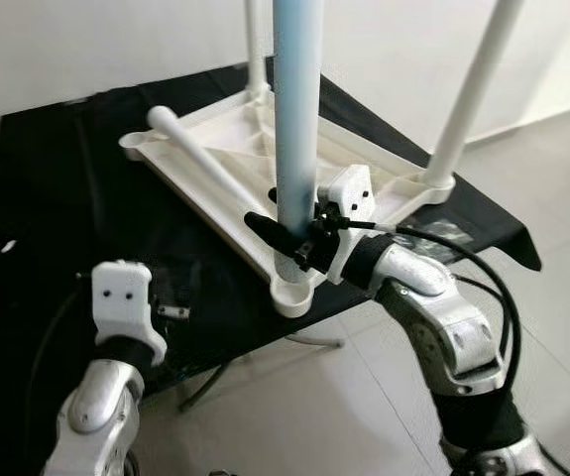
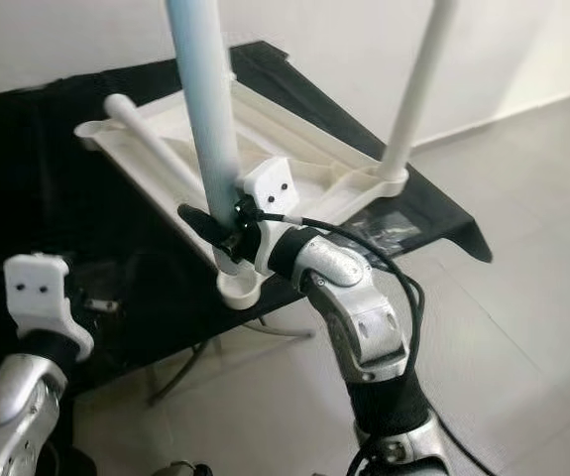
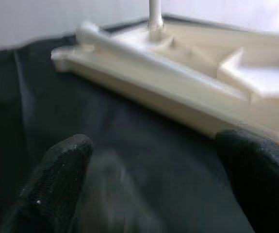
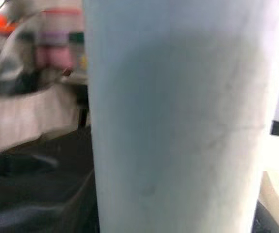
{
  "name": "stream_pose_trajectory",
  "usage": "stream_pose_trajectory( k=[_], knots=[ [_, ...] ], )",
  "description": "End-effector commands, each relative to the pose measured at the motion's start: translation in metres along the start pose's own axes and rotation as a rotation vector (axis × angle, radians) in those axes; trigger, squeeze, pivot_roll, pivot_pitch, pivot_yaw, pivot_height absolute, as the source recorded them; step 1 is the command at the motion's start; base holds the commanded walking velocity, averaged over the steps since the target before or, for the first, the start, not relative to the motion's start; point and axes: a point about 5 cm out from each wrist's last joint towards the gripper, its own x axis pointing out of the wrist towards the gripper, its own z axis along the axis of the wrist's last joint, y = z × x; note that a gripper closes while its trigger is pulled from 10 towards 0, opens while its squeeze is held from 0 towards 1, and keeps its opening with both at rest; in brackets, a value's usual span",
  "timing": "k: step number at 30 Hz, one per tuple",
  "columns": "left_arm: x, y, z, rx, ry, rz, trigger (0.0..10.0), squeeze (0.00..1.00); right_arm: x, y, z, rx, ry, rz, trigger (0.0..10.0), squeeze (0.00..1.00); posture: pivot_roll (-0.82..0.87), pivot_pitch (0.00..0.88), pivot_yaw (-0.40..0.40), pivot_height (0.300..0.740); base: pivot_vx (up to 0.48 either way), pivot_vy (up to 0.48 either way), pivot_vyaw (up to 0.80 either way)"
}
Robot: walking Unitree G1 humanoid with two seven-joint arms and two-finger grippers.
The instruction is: Building children table
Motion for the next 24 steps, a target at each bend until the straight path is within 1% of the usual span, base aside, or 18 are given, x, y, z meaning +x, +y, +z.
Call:
stream_pose_trajectory(
  k=[1, 3, 6, 8, 10, 11, 13, 14, 15, 17, 20, 22, 24],
  knots=[
    [-0.003, 0.000, -0.001, 0.035, 0.008, -0.029, 10.0, 0.00, 0.002, 0.001, 0.004, -0.003, -0.030, 0.065, 10.0, 0.00, -0.02, 0.166, 0.001, 0.740, 0.000, 0.000, 0.00],
    [-0.010, -0.006, -0.005, 0.066, 0.028, -0.091, 10.0, 0.00, -0.004, -0.007, 0.006, -0.005, -0.034, 0.104, 10.0, 0.00, -0.02, 0.178, -0.001, 0.740, 0.000, 0.000, 0.00],
    [-0.018, -0.015, -0.010, 0.063, 0.047, -0.166, 10.0, 0.00, -0.014, -0.016, 0.010, 0.005, -0.057, 0.162, 10.0, 0.00, -0.01, 0.193, -0.001, 0.740, 0.000, 0.000, 0.00],
    [-0.024, -0.022, -0.015, 0.059, 0.071, -0.206, 10.0, 0.00, -0.022, -0.022, 0.013, 0.039, -0.080, 0.200, 10.0, 0.00, -0.01, 0.202, -0.002, 0.740, 0.000, 0.000, 0.00],
    [-0.028, -0.023, -0.015, 0.031, 0.072, -0.204, 10.0, 0.00, -0.029, -0.028, 0.015, 0.060, -0.090, 0.220, 10.0, 0.00, -0.01, 0.221, -0.001, 0.740, 0.000, 0.000, 0.00],
    [-0.028, -0.023, -0.014, 0.023, 0.067, -0.197, 10.0, 0.00, -0.032, -0.029, 0.013, 0.055, -0.078, 0.231, 10.0, 0.00, -0.01, 0.229, -0.002, 0.740, 0.000, 0.000, 0.00],
    [-0.029, -0.022, -0.013, 0.019, 0.063, -0.193, 10.0, 0.00, -0.035, -0.029, 0.011, 0.048, -0.063, 0.244, 10.0, 0.00, -0.01, 0.231, -0.003, 0.740, 0.000, 0.000, 0.00],
    [-0.029, -0.022, -0.013, 0.026, 0.062, -0.193, 10.0, 0.00, -0.036, -0.027, 0.011, 0.049, -0.056, 0.269, 10.0, 0.00, 0.00, 0.237, -0.003, 0.740, 0.000, 0.000, -0.80],
    [-0.029, -0.022, -0.013, 0.026, 0.062, -0.193, 10.0, 0.00, -0.036, -0.027, 0.011, 0.049, -0.056, 0.269, 10.0, 0.00, 0.00, 0.237, -0.003, 0.740, 0.000, 0.000, -0.80],
    [-0.029, -0.023, -0.011, 0.040, 0.056, -0.195, 10.0, 0.00, -0.038, -0.024, 0.011, 0.058, -0.056, 0.307, 10.0, 0.00, 0.00, 0.241, -0.002, 0.740, 0.000, 0.000, -0.80],
    [-0.030, -0.023, -0.010, 0.044, 0.048, -0.187, 10.0, 0.00, -0.038, -0.024, 0.011, 0.051, -0.053, 0.310, 10.0, 0.00, 0.00, 0.245, -0.004, 0.740, 0.000, 0.000, -0.80],
    [-0.030, -0.023, -0.009, 0.047, 0.043, -0.179, 10.0, 0.00, -0.037, -0.027, 0.006, 0.008, -0.018, 0.299, 10.0, 0.00, -0.01, 0.246, -0.004, 0.740, 0.000, 0.000, 0.00],
    [-0.030, -0.023, -0.009, 0.047, 0.043, -0.179, 10.0, 0.00, -0.037, -0.027, 0.006, 0.008, -0.018, 0.299, 10.0, 0.00, -0.01, 0.246, -0.004, 0.740, 0.000, 0.000, 0.00]
  ],
)
